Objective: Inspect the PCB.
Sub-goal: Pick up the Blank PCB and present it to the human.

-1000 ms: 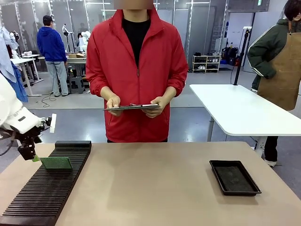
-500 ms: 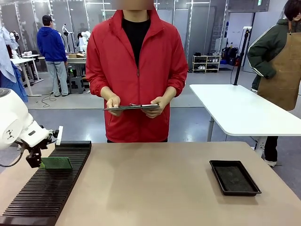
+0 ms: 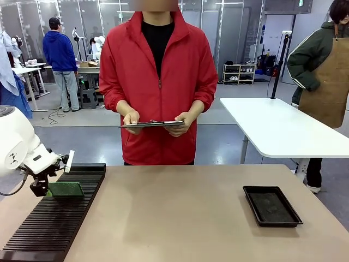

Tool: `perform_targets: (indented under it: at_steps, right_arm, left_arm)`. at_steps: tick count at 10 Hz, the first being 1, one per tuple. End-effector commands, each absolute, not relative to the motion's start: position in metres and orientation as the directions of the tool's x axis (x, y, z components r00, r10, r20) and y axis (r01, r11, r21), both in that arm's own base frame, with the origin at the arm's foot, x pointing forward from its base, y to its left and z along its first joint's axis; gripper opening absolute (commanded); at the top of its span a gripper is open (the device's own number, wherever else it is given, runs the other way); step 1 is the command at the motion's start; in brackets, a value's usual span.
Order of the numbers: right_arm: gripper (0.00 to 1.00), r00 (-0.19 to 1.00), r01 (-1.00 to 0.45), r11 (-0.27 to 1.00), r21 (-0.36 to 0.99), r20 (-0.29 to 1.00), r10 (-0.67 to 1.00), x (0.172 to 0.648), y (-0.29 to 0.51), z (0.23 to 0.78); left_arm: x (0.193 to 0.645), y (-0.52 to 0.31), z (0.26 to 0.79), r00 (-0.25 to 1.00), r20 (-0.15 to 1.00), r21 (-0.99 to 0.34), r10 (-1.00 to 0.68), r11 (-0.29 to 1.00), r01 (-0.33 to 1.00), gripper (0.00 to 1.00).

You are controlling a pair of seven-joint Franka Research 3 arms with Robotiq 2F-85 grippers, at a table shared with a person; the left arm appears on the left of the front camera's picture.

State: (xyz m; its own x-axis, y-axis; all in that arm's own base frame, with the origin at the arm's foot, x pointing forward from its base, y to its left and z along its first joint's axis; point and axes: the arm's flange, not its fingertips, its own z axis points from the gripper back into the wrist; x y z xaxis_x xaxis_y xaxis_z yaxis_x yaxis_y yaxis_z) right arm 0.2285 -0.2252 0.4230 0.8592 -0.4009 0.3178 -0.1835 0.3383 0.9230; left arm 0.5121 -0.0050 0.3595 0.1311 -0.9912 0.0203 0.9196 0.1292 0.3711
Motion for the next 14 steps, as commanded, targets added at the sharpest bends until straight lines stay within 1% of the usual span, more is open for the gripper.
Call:
perform_targets:
  at_steps: [1, 2, 3, 4, 5, 6, 8, 9, 10, 11, 13, 14]
  right_arm:
    - [1.00, 0.855, -0.203, 0.335, 0.920, 0.334, -0.397, 0.227, -0.226, 0.424]
    - [1.00, 0.855, -0.203, 0.335, 0.920, 0.334, -0.397, 0.227, -0.226, 0.424]
    - [1.00, 0.855, -0.203, 0.335, 0.920, 0.334, -0.397, 0.227, -0.226, 0.424]
    - [1.00, 0.855, -0.203, 0.335, 0.920, 0.334, -0.397, 0.227, -0.226, 0.424]
    - [1.00, 0.855, -0.203, 0.335, 0.920, 0.334, -0.397, 0.227, -0.226, 0.424]
    - [1.00, 0.855, -0.203, 0.335, 0.920, 0.334, -0.397, 0.227, -0.226, 0.424]
    - [1.00, 0.855, -0.203, 0.335, 0.920, 0.334, -0.397, 0.227, -0.226, 0.424]
    - [1.00, 0.855, -0.203, 0.335, 0.920, 0.334, -0.397, 0.227, -0.226, 0.424]
    - [1.00, 0.855, -0.203, 0.335, 0.920, 0.334, -0.397, 0.227, -0.226, 0.424]
    - [1.00, 0.855, -0.203, 0.335, 0.920, 0.334, -0.397, 0.227, -0.226, 0.424]
    - [1.00, 0.855, -0.203, 0.335, 0.920, 0.334, -0.397, 0.227, -0.226, 0.424]
    - [1.00, 0.855, -0.203, 0.335, 0.920, 0.334, -0.397, 0.227, -0.226, 0.424]
  left_arm:
    - [0.516, 0.003, 0.361, 0.108, 0.037, 0.367, -0.993, 0.114, 0.923, 0.07]
    - [0.514, 0.002, 0.360, 0.093, 0.041, 0.341, -0.995, 0.101, 0.935, 0.00]
    - [0.514, 0.002, 0.361, 0.069, 0.079, 0.289, -0.994, 0.090, 0.953, 0.00]
    - [0.514, 0.002, 0.360, 0.085, 0.061, 0.306, -0.994, 0.100, 0.947, 0.00]
    - [0.513, 0.002, 0.361, 0.073, 0.059, 0.292, -0.996, 0.087, 0.952, 0.04]
    - [0.512, 0.003, 0.363, 0.078, 0.067, 0.288, -0.995, 0.094, 0.953, 0.00]
    - [0.511, 0.002, 0.365, 0.082, 0.042, 0.276, -0.996, 0.090, 0.957, 0.00]
    - [0.511, 0.002, 0.368, 0.080, 0.053, 0.258, -0.995, 0.091, 0.962, 0.00]
    - [0.510, 0.004, 0.377, 0.107, 0.113, 0.233, -0.988, 0.131, 0.964, 0.00]
    - [0.510, 0.008, 0.388, 0.153, 0.128, 0.225, -0.980, 0.179, 0.958, 0.00]
    - [0.510, 0.014, 0.420, 0.250, 0.234, 0.151, -0.939, 0.289, 0.945, 0.00]
    - [0.510, 0.021, 0.436, 0.292, 0.282, 0.089, -0.914, 0.328, 0.940, 0.00]
